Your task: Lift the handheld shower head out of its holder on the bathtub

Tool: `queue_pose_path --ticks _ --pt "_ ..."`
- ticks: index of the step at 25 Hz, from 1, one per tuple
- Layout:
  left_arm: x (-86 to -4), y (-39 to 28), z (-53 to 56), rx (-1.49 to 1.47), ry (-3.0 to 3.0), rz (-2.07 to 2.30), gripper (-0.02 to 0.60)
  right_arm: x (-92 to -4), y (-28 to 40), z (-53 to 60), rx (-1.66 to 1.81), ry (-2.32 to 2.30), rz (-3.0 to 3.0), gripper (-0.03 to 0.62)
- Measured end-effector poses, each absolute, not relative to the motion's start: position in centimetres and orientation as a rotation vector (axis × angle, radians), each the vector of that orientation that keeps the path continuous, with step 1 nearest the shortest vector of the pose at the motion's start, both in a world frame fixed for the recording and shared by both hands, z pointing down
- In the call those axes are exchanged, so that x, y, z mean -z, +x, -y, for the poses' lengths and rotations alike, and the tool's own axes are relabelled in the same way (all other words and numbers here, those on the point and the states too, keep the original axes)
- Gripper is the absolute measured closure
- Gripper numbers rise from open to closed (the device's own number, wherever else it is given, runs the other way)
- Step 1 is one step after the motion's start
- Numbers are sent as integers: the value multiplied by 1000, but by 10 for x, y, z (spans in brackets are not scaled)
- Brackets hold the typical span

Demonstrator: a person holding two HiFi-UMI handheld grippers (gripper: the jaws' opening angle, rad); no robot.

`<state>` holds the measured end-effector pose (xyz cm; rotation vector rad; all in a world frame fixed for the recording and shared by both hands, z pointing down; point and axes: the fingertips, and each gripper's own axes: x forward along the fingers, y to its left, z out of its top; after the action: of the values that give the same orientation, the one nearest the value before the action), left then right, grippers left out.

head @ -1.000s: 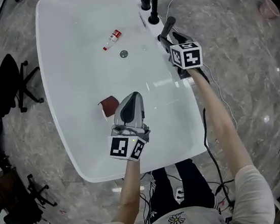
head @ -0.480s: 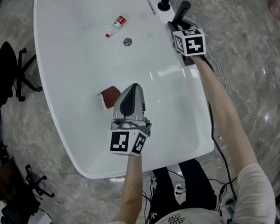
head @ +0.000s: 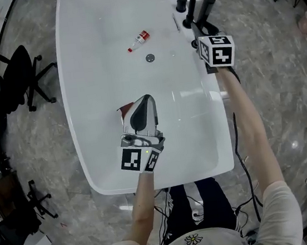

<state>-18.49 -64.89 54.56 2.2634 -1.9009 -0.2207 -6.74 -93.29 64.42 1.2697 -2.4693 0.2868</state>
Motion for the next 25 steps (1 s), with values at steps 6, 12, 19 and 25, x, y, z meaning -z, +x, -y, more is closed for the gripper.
queue_pose_path --ticks 6,12,19,25 --pt "-429 -194 645 305 2332 1976 581 -503 -66 913 -201 1376 2546 441" --pt "-313 -196 627 310 2366 2071 581 -353 -47 864 -159 1481 2648 441" --pt "-229 -177 598 310 2412 2063 581 -205 -1 764 -12 1567 2779 441" --pt "-192 -147 576 360 2440 2019 581 -167 17 664 62 1558 2846 441"
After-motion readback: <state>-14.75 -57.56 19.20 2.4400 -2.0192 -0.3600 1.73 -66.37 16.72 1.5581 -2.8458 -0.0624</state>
